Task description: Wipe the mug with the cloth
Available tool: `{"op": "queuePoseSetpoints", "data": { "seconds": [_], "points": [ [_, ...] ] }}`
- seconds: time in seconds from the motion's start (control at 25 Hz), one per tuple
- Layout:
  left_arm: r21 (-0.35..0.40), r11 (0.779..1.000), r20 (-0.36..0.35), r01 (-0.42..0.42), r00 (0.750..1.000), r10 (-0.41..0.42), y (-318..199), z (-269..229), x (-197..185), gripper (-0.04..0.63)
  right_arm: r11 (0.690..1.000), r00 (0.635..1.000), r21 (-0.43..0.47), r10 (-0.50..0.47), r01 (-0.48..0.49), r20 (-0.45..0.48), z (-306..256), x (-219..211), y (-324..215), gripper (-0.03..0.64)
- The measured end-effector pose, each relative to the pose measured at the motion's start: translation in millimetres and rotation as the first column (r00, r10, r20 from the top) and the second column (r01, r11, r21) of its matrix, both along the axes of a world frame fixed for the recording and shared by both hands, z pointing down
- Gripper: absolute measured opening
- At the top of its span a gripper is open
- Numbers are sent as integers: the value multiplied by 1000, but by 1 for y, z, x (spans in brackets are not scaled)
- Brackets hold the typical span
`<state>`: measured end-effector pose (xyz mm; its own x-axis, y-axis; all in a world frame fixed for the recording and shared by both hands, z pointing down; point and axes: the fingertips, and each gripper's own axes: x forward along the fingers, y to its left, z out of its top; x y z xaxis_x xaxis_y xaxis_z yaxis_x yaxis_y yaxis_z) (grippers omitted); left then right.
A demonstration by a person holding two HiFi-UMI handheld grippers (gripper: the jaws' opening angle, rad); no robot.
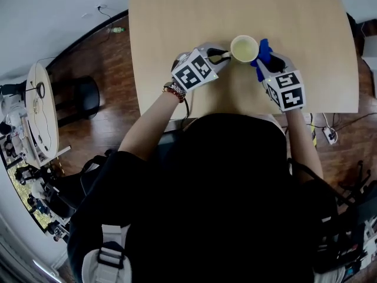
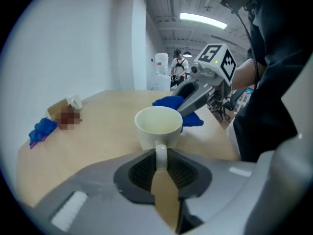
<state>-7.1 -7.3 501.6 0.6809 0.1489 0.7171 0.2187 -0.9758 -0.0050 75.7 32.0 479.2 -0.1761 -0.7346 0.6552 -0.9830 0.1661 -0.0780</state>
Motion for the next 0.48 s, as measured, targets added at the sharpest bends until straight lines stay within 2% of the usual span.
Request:
{"op": "queuePoseSetpoints", "data": {
  "seconds": [0.28,0.4,0.48],
  "points": [
    [-93,996,24,4,1000,-2,18,-4,-3,67,994,996,-89,-64,59,-56,37,0,0,109],
    [-134,989,48,61,997,-55,23,-5,-4,67,994,996,-91,-63,57,-57,39,-2,-2,107],
    [-168,981,55,98,994,-90,27,-4,-5,67,997,999,-59,-45,44,-18,33,-1,-1,107]
  ]
}}
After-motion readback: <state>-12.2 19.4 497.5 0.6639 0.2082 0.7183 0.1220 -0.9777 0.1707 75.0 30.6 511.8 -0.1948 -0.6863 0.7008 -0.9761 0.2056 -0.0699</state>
